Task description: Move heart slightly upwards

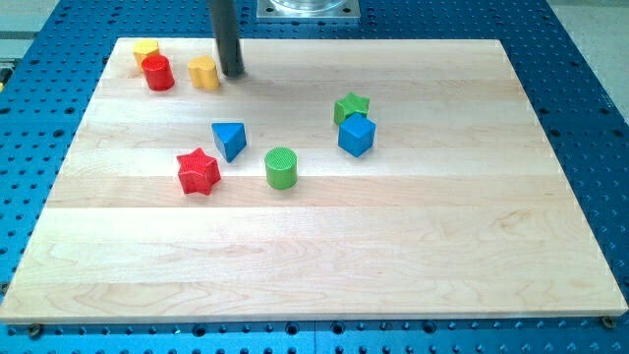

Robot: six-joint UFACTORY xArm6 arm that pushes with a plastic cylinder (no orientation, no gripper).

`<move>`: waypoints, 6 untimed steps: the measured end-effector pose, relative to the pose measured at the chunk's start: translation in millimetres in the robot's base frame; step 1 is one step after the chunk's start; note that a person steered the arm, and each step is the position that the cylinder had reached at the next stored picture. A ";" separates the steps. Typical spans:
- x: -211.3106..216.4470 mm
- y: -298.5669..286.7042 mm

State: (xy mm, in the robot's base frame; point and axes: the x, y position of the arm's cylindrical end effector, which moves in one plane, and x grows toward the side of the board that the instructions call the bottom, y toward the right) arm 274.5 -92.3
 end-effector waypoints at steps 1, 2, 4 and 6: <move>30.9 -23.8; 43.1 -31.5; 4.2 -45.6; -17.9 -47.5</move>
